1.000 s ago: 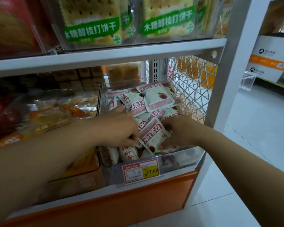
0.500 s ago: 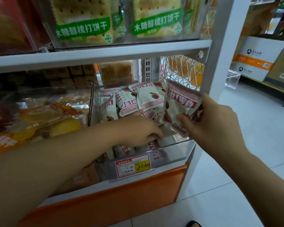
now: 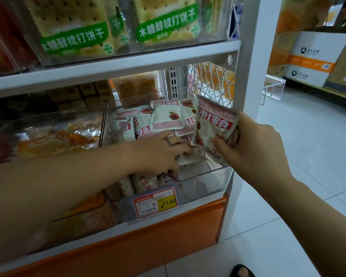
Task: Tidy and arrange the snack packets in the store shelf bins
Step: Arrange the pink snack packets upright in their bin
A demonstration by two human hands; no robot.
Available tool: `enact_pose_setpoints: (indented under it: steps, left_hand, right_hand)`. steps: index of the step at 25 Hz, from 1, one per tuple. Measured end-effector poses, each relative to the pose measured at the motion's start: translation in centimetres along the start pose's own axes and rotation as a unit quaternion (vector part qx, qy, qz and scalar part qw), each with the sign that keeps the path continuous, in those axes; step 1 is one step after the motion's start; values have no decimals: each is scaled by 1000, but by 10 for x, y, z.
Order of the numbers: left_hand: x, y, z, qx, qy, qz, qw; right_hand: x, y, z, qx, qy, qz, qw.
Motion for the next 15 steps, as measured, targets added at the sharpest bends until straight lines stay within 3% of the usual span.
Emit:
enact_pose_setpoints:
  steps: [12,15]
  left_hand:
    - [4,-26,-41,64,-54,-40,996]
    - [7,-18,-40,89,-58,-109,988]
  right_hand:
    - [1,5,-1,-11,-19,47,999]
    - [0,7,-2,-19,-23,86,996]
Point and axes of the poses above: each hand's wrist, its own z-axis towards the middle knuckle, its own x-axis out of the back of the hand, y = z × x, the point moved 2 cm from there along z, towards the middle knuckle, and after that the axes turned 2 degrees about y, right-handed, at the moved point
